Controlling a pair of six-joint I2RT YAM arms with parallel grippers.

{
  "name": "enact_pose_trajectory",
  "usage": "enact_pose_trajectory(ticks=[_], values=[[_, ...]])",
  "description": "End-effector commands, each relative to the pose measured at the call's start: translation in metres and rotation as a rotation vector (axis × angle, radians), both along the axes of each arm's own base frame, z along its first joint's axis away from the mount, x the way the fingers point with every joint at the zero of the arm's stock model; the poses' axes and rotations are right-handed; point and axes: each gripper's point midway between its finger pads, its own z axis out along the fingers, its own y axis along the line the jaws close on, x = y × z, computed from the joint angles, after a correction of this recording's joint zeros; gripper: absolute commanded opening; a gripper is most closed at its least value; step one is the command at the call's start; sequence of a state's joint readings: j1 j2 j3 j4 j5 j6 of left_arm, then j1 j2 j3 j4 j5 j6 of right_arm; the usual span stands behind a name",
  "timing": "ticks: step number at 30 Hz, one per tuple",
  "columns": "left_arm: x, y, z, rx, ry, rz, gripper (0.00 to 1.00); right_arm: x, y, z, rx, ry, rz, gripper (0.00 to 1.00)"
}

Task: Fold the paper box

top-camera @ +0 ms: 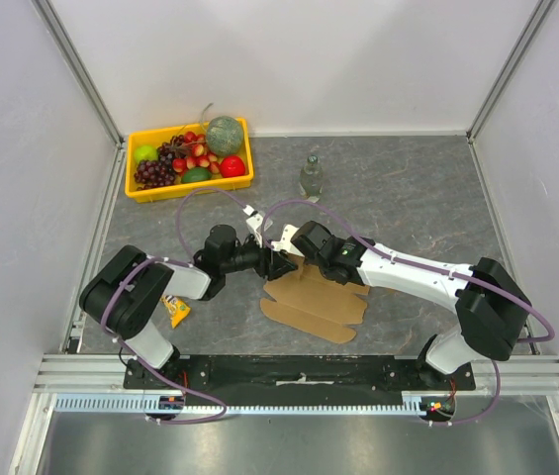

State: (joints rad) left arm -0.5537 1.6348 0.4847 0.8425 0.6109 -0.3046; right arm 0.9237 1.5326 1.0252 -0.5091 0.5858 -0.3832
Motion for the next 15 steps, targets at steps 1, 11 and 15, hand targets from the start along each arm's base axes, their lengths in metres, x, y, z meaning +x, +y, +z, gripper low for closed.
enact_pose_trajectory(ticks=[1,11,15], values=[[-0.003,0.0,0.022,-0.047,-0.077,-0.08,0.61,0.005,0.0,0.015,0.002,-0.044,-0.011,0.02],[0.005,0.018,0.029,-0.095,-0.042,-0.117,0.6,0.007,0.003,0.015,-0.006,-0.043,-0.005,0.02],[0.007,0.027,0.036,-0.138,-0.037,-0.123,0.6,0.009,0.003,0.019,-0.011,-0.054,-0.001,0.02]])
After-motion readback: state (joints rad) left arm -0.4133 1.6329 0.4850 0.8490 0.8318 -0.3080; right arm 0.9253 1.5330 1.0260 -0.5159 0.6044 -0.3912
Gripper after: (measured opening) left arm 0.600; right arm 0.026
